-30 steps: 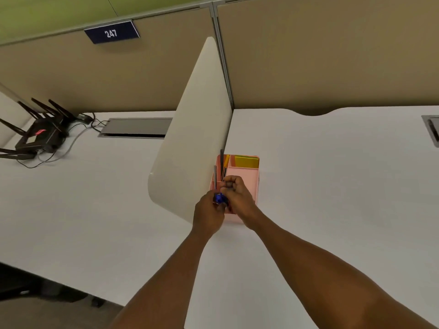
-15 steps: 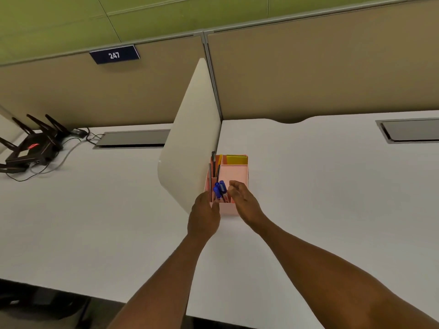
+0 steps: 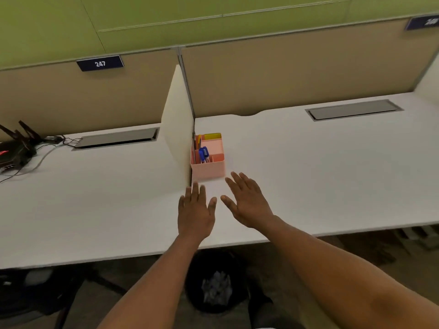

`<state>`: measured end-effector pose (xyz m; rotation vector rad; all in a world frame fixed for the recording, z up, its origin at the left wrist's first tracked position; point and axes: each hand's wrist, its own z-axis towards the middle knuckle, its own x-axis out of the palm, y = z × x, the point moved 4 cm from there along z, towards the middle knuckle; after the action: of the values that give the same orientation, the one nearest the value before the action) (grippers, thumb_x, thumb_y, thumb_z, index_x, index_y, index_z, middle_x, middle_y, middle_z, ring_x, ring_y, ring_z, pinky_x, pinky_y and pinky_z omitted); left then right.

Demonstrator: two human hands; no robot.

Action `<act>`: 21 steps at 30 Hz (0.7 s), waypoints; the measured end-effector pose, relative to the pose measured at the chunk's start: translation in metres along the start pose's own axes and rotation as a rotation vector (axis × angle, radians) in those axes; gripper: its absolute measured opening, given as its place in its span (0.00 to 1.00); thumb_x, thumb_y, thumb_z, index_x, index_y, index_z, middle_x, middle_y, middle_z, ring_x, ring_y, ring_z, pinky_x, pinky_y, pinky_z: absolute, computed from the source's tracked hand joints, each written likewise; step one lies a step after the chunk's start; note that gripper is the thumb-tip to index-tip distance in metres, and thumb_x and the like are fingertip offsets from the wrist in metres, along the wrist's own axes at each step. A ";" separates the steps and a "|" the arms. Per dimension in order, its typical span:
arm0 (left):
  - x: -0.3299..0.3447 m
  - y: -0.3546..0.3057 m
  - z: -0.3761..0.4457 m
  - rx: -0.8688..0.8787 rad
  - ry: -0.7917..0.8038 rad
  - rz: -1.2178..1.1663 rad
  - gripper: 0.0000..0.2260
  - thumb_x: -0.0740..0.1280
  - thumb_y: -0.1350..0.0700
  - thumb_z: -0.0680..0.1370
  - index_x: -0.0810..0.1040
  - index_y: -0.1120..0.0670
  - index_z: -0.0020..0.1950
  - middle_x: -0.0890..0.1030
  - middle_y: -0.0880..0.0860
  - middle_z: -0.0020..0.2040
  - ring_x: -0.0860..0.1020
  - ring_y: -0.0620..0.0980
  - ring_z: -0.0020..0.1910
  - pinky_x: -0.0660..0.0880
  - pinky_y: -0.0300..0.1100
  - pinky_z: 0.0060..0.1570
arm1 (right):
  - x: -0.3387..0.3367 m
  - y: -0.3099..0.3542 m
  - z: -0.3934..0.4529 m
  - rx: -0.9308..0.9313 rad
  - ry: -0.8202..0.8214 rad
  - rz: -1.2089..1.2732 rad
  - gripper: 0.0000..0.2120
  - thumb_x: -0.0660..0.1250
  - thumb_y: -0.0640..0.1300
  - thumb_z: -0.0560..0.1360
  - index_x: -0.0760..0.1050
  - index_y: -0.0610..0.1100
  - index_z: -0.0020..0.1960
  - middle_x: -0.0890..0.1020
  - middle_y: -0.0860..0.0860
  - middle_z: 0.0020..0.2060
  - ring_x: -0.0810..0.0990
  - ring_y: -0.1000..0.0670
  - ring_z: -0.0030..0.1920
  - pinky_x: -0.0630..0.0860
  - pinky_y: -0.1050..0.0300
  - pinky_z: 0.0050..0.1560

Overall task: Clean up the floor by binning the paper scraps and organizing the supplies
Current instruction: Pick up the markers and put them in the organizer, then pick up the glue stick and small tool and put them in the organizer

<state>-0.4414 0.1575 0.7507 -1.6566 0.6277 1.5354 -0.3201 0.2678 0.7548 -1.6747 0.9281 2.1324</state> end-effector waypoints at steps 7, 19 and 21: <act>0.002 -0.036 -0.084 0.150 0.020 -0.055 0.32 0.39 0.36 0.79 0.50 0.53 0.79 0.47 0.52 0.80 0.45 0.53 0.79 0.45 0.52 0.76 | -0.024 -0.007 -0.128 0.138 0.019 -0.037 0.34 0.38 0.68 0.77 0.47 0.52 0.78 0.48 0.52 0.79 0.43 0.50 0.78 0.39 0.51 0.74; 0.026 -0.129 -0.195 0.298 0.080 -0.169 0.29 0.47 0.39 0.81 0.56 0.55 0.77 0.53 0.54 0.80 0.49 0.54 0.79 0.46 0.52 0.76 | -0.056 -0.080 -0.286 0.405 -0.028 -0.012 0.34 0.41 0.69 0.77 0.58 0.50 0.75 0.59 0.49 0.77 0.53 0.47 0.78 0.50 0.45 0.77; 0.042 -0.142 -0.211 0.297 0.095 -0.189 0.27 0.50 0.42 0.82 0.58 0.55 0.77 0.55 0.55 0.79 0.50 0.53 0.78 0.48 0.52 0.77 | -0.049 -0.100 -0.308 0.438 -0.029 0.014 0.33 0.42 0.67 0.78 0.60 0.49 0.74 0.61 0.49 0.76 0.54 0.48 0.77 0.50 0.45 0.77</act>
<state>-0.1981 0.0762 0.7325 -1.5203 0.6919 1.1727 -0.0128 0.1569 0.7316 -1.4155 1.2882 1.7853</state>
